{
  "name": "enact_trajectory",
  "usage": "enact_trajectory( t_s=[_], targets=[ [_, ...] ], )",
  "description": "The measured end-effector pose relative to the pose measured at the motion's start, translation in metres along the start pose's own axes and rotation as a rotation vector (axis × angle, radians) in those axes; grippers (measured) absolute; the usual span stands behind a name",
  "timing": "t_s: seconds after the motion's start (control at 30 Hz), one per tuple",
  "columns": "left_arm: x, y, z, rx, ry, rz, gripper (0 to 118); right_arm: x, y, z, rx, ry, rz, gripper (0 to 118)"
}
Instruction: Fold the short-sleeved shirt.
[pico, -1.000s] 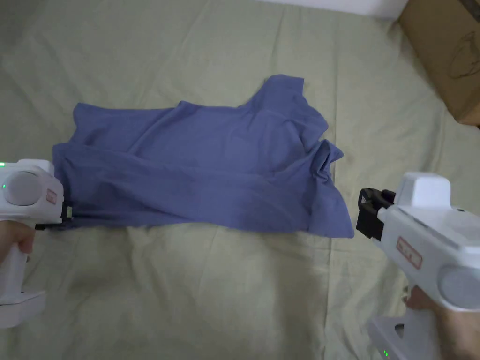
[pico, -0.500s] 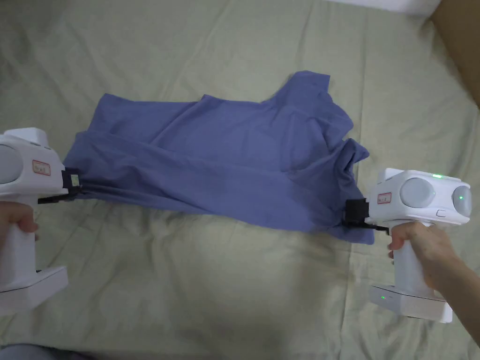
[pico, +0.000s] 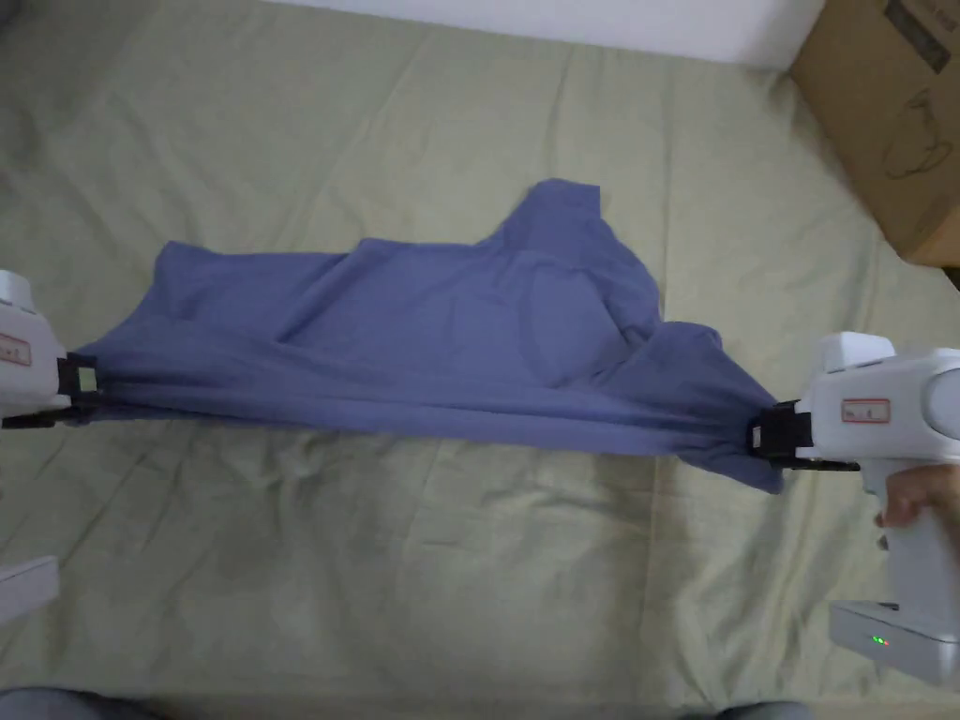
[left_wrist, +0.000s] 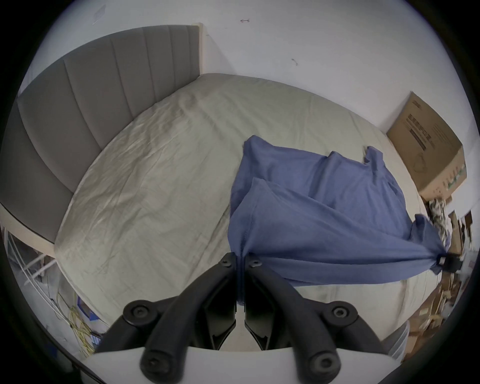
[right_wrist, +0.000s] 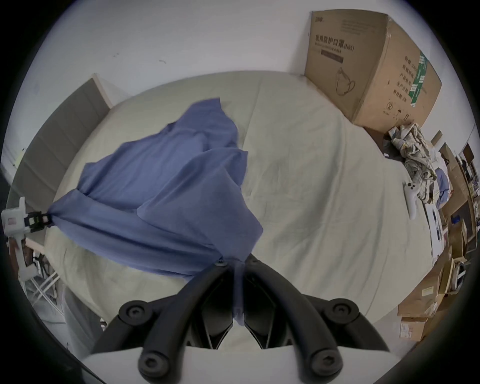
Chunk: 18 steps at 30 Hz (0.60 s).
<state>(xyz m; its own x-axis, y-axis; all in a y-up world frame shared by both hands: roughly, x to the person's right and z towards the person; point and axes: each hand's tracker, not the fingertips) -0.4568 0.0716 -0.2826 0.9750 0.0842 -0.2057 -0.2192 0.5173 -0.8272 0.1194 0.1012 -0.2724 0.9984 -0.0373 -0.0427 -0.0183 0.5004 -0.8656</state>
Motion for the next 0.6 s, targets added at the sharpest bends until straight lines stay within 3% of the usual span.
enact_trajectory(
  t_s=[0.1, 0.2, 0.23, 0.3, 0.33, 0.37, 0.43, 0.47, 0.6],
  targets=[
    [-0.008, -0.032, 0.009, -0.02, 0.022, -0.039, 0, -0.001, -0.037, 0.012, -0.013, 0.02, 0.02, 2],
    [-0.021, -0.069, 0.003, -0.095, 0.021, -0.023, 2, 0.0, -0.073, 0.0, -0.046, 0.039, -0.025, 3],
    [-0.026, -0.08, -0.002, -0.122, 0.021, -0.006, 12, 0.0, -0.083, -0.006, -0.066, 0.043, -0.03, 3],
    [-0.031, -0.096, -0.007, -0.154, 0.054, 0.035, 63, -0.002, -0.097, -0.017, -0.091, 0.029, -0.027, 5],
    [-0.035, -0.1, -0.008, -0.156, 0.101, 0.041, 82, -0.002, -0.101, -0.019, -0.093, 0.017, -0.021, 17],
    [-0.038, -0.101, -0.006, -0.144, 0.13, 0.055, 99, -0.002, -0.101, -0.017, -0.078, 0.015, -0.019, 44],
    [-0.047, -0.094, 0.012, -0.04, 0.104, 0.118, 103, 0.001, -0.093, -0.007, -0.017, -0.036, 0.007, 80],
    [-0.049, -0.088, 0.022, 0.018, 0.075, 0.147, 103, 0.001, -0.088, 0.0, 0.026, -0.06, 0.03, 88],
    [-0.038, -0.063, 0.074, 0.342, -0.032, 0.191, 103, -0.01, -0.059, 0.048, 0.32, -0.162, 0.065, 90]
  ],
)
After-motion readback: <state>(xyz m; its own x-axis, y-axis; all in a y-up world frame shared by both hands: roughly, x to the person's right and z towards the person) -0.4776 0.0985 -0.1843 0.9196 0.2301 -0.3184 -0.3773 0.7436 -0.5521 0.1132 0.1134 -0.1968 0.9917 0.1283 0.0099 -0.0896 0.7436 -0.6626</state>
